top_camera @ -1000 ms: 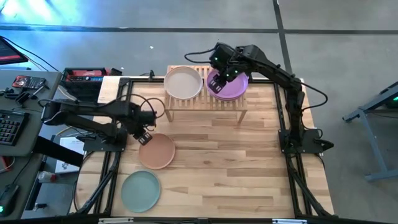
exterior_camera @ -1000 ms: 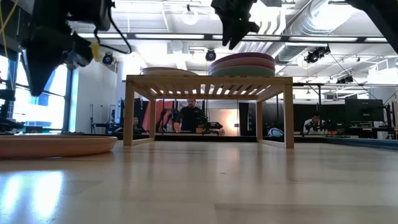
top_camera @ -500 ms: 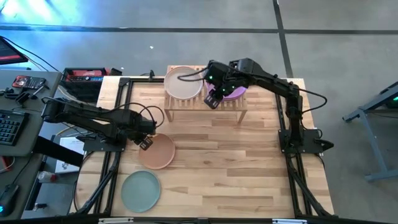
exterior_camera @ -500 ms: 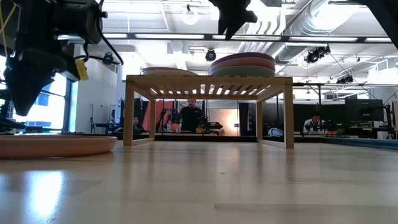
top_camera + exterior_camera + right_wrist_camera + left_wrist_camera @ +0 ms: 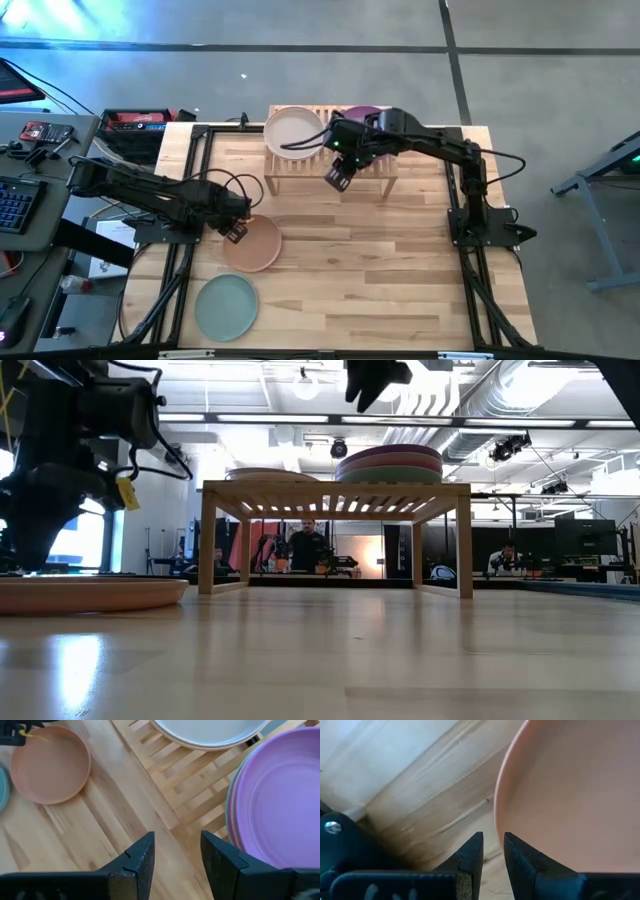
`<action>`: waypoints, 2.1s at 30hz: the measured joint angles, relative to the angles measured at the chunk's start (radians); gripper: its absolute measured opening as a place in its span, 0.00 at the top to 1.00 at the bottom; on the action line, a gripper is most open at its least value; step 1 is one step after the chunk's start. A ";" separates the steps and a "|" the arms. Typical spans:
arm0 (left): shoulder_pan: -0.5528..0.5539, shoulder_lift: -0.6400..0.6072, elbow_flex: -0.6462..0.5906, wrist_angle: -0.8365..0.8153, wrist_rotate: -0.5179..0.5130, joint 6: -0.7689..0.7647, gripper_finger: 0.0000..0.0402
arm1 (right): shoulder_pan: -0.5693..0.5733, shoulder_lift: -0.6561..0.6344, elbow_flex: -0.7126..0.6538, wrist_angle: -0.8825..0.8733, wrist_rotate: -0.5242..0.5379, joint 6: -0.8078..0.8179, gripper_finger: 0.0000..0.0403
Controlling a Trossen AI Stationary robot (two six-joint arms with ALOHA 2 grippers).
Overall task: Place and stack plates onto a shelf
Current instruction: Stack the brown plate on top of the gray plate on the shelf
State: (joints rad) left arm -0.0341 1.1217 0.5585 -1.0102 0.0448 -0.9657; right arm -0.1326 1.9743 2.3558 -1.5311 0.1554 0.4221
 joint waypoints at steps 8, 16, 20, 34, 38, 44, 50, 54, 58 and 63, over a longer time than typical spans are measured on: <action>0.000 0.000 -0.069 0.122 0.036 -0.002 0.83 | 0.016 0.000 0.000 0.001 0.027 0.010 0.66; 0.001 0.000 -0.106 0.141 0.039 -0.027 0.83 | 0.016 0.000 0.000 0.001 0.036 0.026 0.66; 0.001 0.000 -0.106 0.146 0.039 -0.027 0.86 | 0.016 0.000 0.000 0.001 0.036 0.026 0.66; 0.001 0.000 -0.082 0.142 0.032 0.020 0.99 | 0.016 0.000 0.000 0.002 0.037 0.045 0.66; 0.012 0.000 -0.044 0.140 0.014 0.028 0.99 | 0.016 0.000 0.000 0.002 0.037 0.043 0.66; 0.045 -0.008 0.053 0.093 0.010 0.077 1.00 | 0.016 0.000 0.000 0.002 0.037 0.041 0.66; 0.083 -0.010 0.202 -0.052 -0.021 0.163 1.00 | 0.016 0.000 0.000 0.002 0.054 0.014 0.66; 0.111 -0.010 0.319 -0.131 -0.031 0.215 1.00 | 0.016 0.000 0.000 0.002 0.055 0.014 0.66; 0.156 -0.010 0.442 -0.189 -0.033 0.269 1.00 | 0.016 0.000 0.000 0.002 0.055 0.014 0.66; 0.247 -0.010 0.585 -0.211 -0.058 0.319 1.00 | 0.016 0.000 0.000 0.002 0.064 0.014 0.66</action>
State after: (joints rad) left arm 0.2130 1.1114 1.1437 -1.2212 -0.0130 -0.6470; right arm -0.1169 1.9743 2.3558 -1.5291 0.2192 0.4366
